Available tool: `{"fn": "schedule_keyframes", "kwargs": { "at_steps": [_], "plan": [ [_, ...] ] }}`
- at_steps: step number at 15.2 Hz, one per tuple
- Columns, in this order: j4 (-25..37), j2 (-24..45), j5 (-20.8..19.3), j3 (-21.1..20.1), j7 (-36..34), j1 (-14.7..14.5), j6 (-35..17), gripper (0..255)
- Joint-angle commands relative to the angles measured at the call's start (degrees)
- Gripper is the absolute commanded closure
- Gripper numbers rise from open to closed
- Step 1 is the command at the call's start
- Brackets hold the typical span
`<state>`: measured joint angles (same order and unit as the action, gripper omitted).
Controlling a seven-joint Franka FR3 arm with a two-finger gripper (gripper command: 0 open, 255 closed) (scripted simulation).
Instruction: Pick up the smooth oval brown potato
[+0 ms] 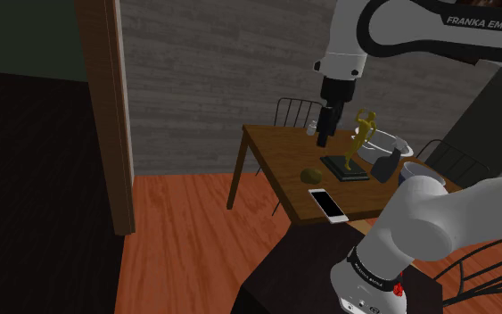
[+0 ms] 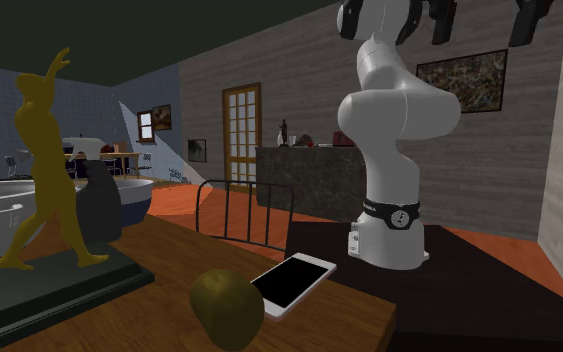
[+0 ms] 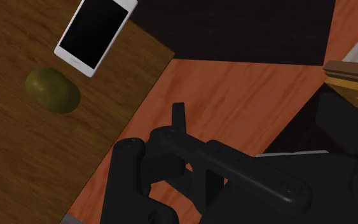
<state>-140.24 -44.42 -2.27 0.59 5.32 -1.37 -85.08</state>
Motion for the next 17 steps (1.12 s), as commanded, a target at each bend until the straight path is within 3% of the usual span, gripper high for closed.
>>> {"fn": "schedule_keyframes", "kwargs": {
  "at_steps": [1,10,17],
  "plan": [
    [0.0,0.0,0.0,0.0,0.0,0.0,0.0,0],
    [-13.5,-5.5,-11.5,12.5,19.2,2.1,-12.7,0],
    [-18.3,-1.1,-21.2,24.9,34.2,4.2,-26.2,0]
  ]
}}
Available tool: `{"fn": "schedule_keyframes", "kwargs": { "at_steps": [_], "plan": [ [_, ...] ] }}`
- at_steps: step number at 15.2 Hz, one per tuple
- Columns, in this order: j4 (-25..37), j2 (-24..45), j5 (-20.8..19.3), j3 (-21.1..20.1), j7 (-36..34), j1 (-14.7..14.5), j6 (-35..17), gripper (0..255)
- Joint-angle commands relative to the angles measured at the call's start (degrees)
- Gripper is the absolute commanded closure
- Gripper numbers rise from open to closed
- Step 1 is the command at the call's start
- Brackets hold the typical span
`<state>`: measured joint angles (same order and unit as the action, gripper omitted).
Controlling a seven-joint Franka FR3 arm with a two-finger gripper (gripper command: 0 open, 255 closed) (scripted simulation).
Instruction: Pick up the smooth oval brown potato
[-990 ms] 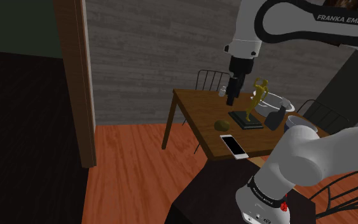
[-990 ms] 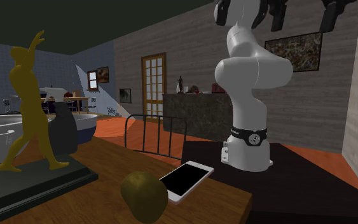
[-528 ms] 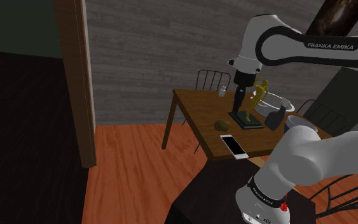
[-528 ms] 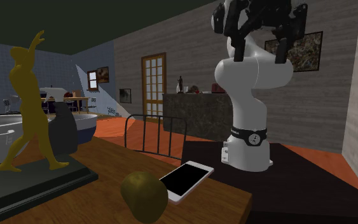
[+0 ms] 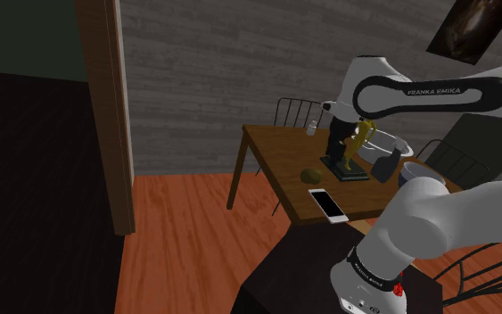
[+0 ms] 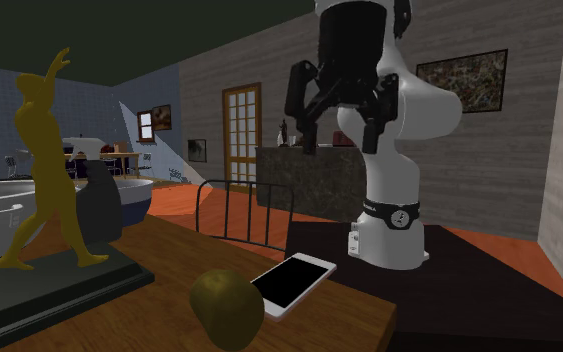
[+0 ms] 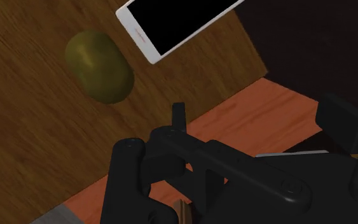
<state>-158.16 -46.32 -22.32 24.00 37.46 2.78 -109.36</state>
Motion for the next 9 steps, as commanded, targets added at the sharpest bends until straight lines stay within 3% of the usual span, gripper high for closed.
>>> {"fn": "schedule_keyframes", "kwargs": {
  "at_steps": [1,5,9],
  "plan": [
    [-0.6,2.2,-2.3,3.5,4.2,0.1,-4.2,0],
    [0.0,9.4,-5.9,11.7,12.9,-0.8,-13.6,0],
    [2.4,18.9,-6.1,20.7,22.6,-4.5,-23.6,0]
  ]
}}
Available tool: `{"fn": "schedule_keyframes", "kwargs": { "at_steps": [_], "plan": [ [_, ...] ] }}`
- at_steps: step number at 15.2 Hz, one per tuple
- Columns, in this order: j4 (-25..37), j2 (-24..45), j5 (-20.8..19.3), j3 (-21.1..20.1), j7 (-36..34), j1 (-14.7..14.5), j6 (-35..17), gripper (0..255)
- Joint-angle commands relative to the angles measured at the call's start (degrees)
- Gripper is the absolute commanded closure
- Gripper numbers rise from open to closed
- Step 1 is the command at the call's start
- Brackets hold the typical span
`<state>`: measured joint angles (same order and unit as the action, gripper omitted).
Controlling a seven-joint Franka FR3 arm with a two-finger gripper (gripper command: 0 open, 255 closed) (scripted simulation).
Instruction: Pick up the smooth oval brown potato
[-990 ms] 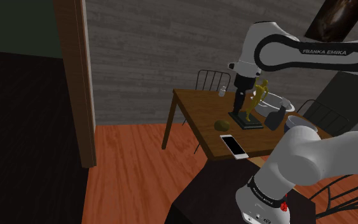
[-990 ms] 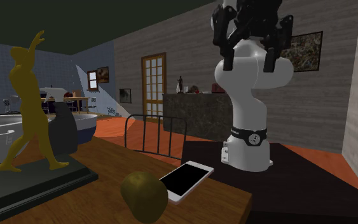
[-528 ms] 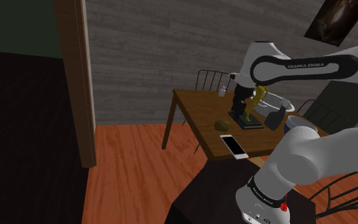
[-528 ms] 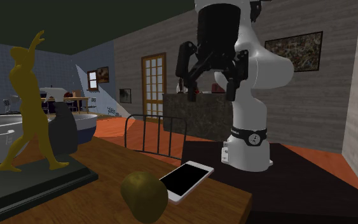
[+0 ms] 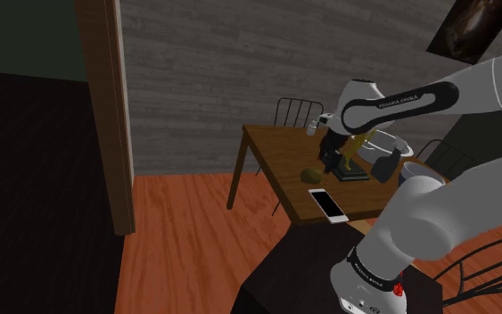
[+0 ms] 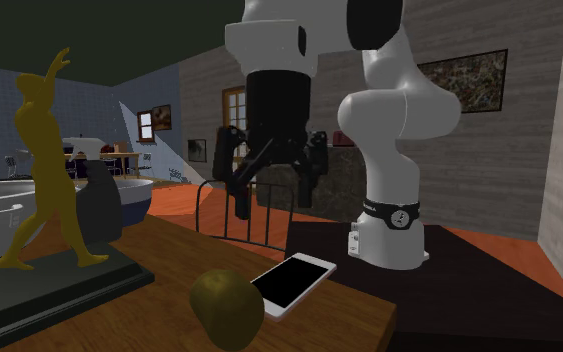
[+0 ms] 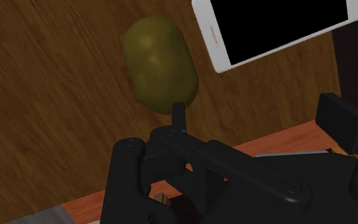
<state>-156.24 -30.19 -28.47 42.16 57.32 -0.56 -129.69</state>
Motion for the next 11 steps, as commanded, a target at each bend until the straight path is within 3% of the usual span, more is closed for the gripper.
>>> {"fn": "schedule_keyframes", "kwargs": {
  "at_steps": [1,3,6,9,11],
  "plan": [
    [1.3,5.5,0.9,5.1,5.5,-2.8,-5.7,0],
    [3.2,11.2,4.1,10.6,12.1,-6.9,-10.7,0],
    [5.9,19.6,13.0,19.3,23.3,-15.0,-16.6,0],
    [5.3,23.7,18.3,22.0,27.1,-18.2,-20.0,0],
    [5.0,27.0,23.8,23.9,31.1,-20.8,-22.2,0]
  ]
}}
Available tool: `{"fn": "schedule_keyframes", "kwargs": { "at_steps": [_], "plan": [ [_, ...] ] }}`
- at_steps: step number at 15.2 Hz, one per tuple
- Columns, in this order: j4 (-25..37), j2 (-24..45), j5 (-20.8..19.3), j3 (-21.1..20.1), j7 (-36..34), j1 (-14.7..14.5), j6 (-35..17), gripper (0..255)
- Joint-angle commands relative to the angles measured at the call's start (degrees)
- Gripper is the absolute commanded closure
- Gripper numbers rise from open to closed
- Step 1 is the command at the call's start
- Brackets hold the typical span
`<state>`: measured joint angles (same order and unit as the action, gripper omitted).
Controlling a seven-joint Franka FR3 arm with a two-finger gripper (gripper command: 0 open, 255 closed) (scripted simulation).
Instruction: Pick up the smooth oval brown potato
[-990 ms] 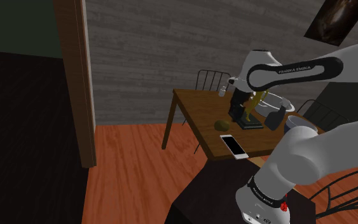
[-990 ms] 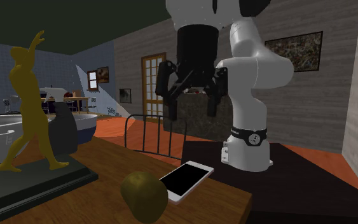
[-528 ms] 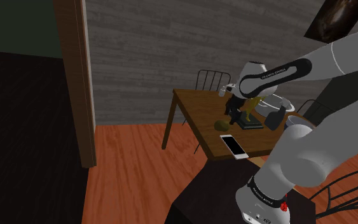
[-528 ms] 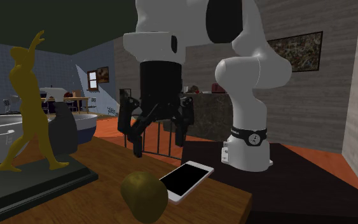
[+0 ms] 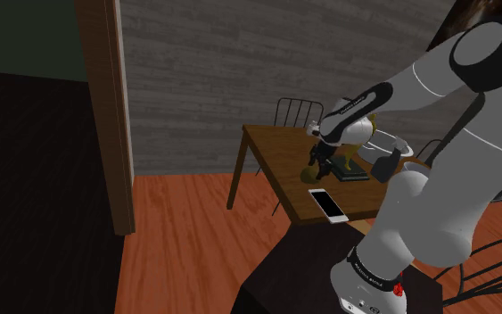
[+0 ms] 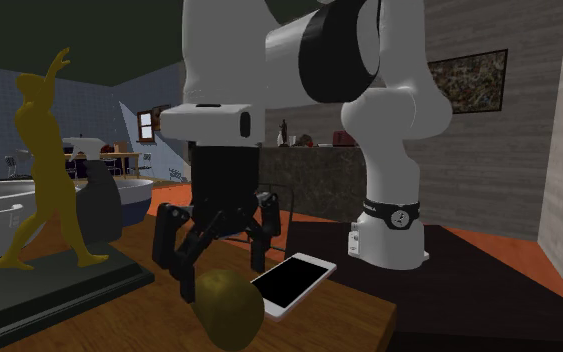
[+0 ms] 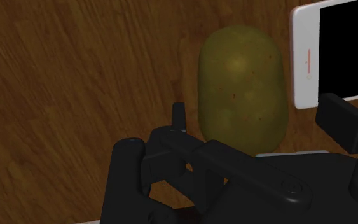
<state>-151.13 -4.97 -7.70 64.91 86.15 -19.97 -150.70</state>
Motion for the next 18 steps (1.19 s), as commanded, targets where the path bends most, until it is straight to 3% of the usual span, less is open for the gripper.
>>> {"fn": "schedule_keyframes", "kwargs": {
  "at_steps": [1,3,4,5,14,16,18],
  "plan": [
    [-0.2,3.7,6.8,1.7,5.0,-2.6,-2.2,0],
    [-0.2,7.2,13.8,1.3,10.1,-3.3,-3.4,0],
    [-0.2,7.1,13.7,1.0,10.0,-3.0,-3.5,0],
    [-0.3,7.1,13.7,1.0,10.0,-3.0,-3.5,255],
    [-0.2,7.1,13.8,1.0,10.0,-3.0,-3.5,255],
    [-0.1,2.8,4.8,2.9,3.6,-3.4,-1.8,255],
    [0.2,-1.1,-2.1,1.9,-1.4,-1.5,0.4,255]
  ]
}}
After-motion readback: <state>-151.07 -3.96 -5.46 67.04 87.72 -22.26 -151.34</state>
